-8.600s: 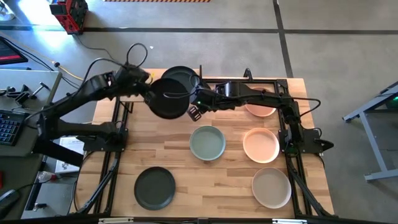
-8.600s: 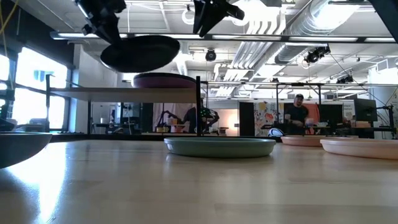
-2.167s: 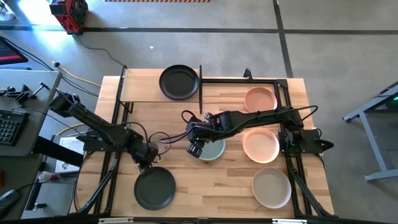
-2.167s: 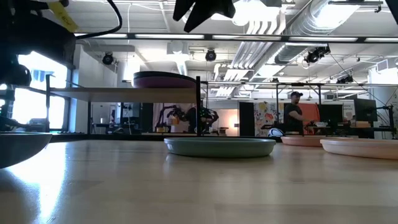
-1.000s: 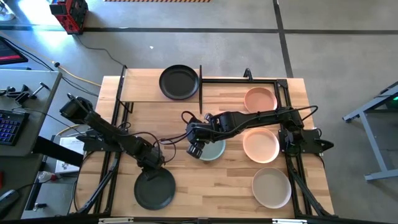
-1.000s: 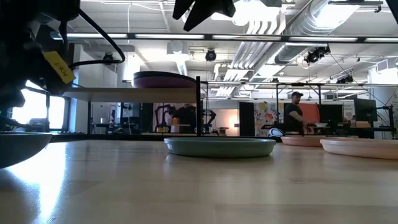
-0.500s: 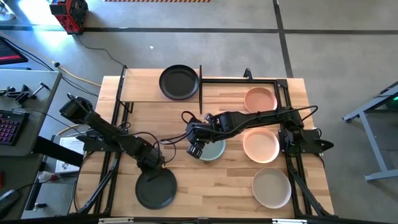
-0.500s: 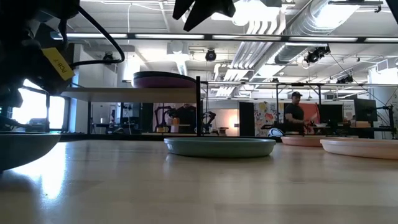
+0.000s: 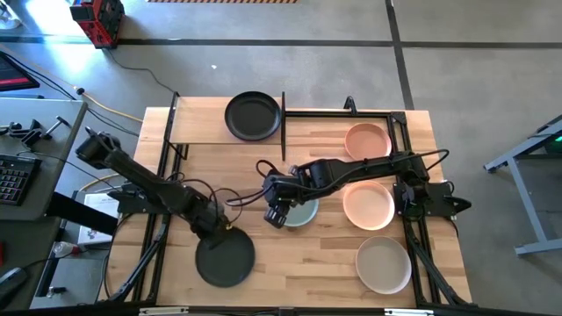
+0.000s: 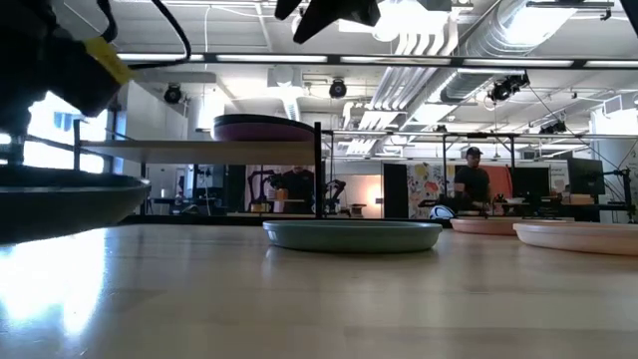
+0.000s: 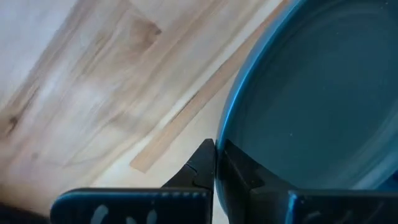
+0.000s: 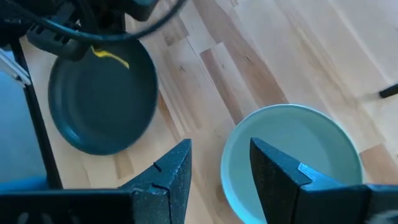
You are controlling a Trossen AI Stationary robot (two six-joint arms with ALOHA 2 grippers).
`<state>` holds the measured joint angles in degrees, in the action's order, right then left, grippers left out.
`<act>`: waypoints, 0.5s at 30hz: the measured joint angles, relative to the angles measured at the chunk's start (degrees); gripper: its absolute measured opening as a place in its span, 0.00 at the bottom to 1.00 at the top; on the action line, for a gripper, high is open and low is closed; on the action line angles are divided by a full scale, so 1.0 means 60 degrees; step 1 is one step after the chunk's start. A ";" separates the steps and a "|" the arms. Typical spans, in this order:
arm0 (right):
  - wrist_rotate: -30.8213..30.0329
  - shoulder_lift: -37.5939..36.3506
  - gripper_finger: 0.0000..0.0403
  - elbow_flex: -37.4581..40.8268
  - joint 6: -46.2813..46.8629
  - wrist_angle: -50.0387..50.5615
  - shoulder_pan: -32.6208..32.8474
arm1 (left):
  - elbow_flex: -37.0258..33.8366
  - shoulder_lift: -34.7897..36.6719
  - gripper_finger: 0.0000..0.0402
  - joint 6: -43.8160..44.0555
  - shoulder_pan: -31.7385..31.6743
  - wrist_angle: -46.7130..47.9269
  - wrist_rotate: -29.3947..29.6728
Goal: Place and stack plates onto a shelf
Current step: Stack the black plate on top of the black plate on the shelf
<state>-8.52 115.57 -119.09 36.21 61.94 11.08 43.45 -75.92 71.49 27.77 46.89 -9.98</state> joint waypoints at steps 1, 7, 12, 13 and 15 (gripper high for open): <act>-0.0003 0.0000 0.35 0.0000 0.0083 -0.0012 -0.0001 | 0.0059 0.0104 0.00 0.0222 0.0000 0.0041 0.0064; -0.0326 0.0000 0.35 0.0000 0.0251 -0.0105 -0.0005 | 0.0562 0.0649 0.00 0.0636 -0.0020 -0.0029 0.0845; -0.0329 -0.0004 0.35 -0.0003 0.0251 -0.0423 -0.0005 | 0.0983 0.0813 0.00 0.0800 -0.0412 0.0075 0.1657; -0.0328 -0.0004 0.35 -0.0007 0.0251 -0.0470 -0.0005 | 0.1056 0.0812 0.00 0.0769 -0.0514 0.0073 0.1765; -0.0327 -0.0004 0.35 -0.0007 0.0237 -0.0548 -0.0005 | 0.1193 0.0805 0.00 0.0592 -0.0740 0.0045 0.1862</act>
<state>-10.48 115.55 -119.13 37.63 58.65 11.05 50.61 -71.09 75.04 23.33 47.16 1.20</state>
